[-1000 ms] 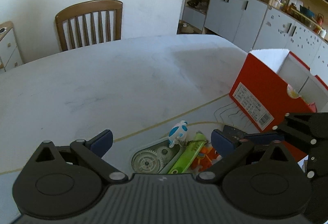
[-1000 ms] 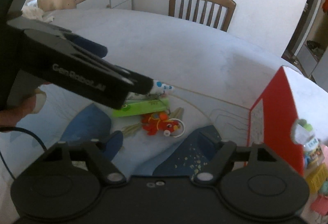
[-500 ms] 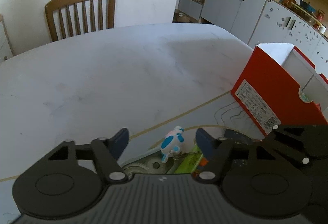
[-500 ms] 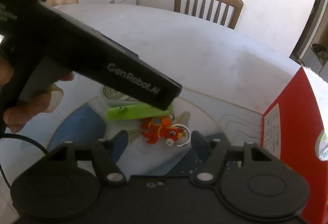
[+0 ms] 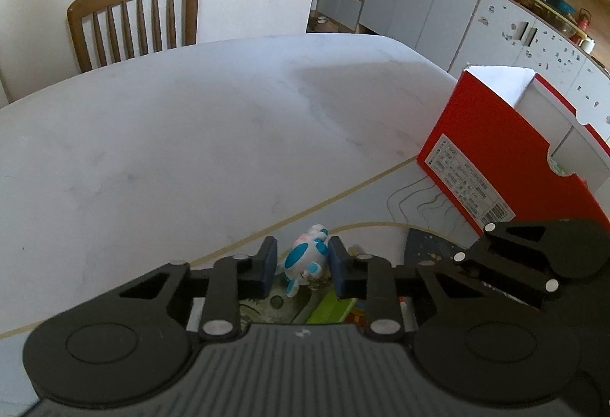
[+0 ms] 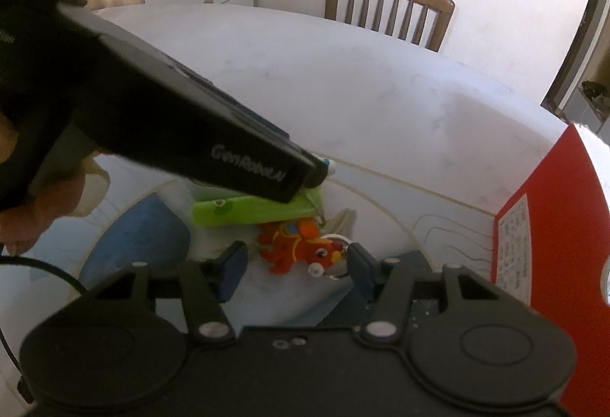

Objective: Organize rigid objects
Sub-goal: 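Close left tool on the small white-blue figurine, then grasp the orange fish toy with right tool while left tool holds the figurine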

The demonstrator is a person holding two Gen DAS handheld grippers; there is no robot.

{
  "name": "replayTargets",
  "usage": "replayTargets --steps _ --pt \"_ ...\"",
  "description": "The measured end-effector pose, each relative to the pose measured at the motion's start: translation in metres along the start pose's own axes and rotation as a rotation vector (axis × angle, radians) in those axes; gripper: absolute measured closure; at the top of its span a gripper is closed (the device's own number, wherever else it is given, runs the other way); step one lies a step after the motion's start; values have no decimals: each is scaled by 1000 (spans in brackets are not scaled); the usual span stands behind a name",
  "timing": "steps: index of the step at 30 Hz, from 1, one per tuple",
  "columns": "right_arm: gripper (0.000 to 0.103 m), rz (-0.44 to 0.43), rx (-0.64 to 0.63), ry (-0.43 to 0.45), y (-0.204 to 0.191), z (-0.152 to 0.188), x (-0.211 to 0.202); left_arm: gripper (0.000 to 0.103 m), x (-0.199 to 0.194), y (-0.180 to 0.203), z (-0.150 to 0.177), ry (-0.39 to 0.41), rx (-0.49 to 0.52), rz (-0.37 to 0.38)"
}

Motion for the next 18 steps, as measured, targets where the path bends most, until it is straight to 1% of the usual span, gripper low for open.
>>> replayTargets --steps 1,3,6,11,18 --pt "49 2 3 1 1 0 1 81 0 0 -1 2 0 4" --pt "54 8 13 1 4 -1 1 81 -1 0 -1 5 -5 4" --pt "54 5 17 5 6 -2 -1 81 -1 -1 -2 9 -17 -1" --pt "55 4 15 19 6 -1 -9 81 -6 -3 -5 11 -51 18" --pt "55 -23 34 35 5 0 -34 82 -19 -2 -14 13 -108 44"
Point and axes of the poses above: each gripper's, at about its wrist camera, not at the fingertips, and x roughly the way its jaws point, y to its right, z to its underside, the point moved 4 cm from there along x, roughly the way its jaws point, and after that the axes turned 10 degrees about y, right-handed, at the moved point
